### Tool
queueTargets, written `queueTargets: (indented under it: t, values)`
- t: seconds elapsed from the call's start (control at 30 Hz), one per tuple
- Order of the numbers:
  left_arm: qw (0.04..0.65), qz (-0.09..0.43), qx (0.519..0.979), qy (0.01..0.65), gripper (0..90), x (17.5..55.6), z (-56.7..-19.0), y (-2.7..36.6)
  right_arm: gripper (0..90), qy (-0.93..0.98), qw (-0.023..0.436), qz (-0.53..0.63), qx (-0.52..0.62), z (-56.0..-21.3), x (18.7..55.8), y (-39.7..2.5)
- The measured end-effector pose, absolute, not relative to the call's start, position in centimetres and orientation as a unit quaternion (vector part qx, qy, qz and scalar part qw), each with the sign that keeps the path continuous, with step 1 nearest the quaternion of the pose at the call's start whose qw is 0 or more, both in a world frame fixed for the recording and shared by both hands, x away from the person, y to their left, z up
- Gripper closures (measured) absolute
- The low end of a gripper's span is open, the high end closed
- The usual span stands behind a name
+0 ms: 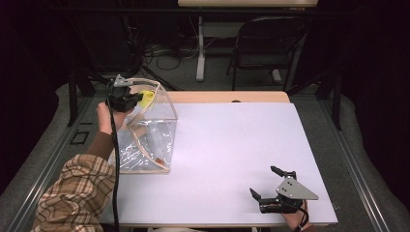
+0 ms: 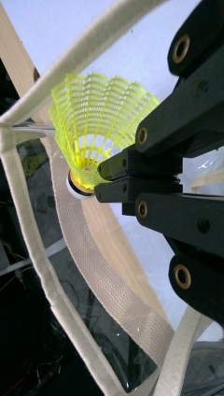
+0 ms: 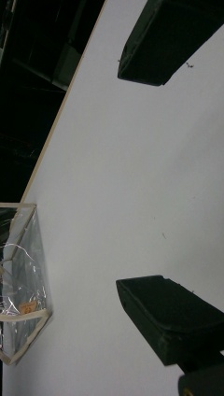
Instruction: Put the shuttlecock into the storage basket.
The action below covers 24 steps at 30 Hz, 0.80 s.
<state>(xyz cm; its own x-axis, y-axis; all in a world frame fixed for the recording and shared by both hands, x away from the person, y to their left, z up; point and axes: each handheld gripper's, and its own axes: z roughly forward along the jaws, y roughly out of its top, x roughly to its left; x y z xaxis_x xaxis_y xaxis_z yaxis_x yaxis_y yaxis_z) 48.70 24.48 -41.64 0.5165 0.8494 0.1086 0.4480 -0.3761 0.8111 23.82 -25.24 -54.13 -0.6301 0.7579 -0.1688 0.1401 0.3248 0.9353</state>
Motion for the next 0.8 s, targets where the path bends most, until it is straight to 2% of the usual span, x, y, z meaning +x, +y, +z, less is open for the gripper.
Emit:
queueTargets:
  t: [0.8]
  values:
    - [0.361, 0.249, 0.794, 0.421, 88.7, 49.5, -43.1, 24.5, 1.3, 0.753, 0.31, 0.498, 0.298, -54.1, 23.8, -25.2]
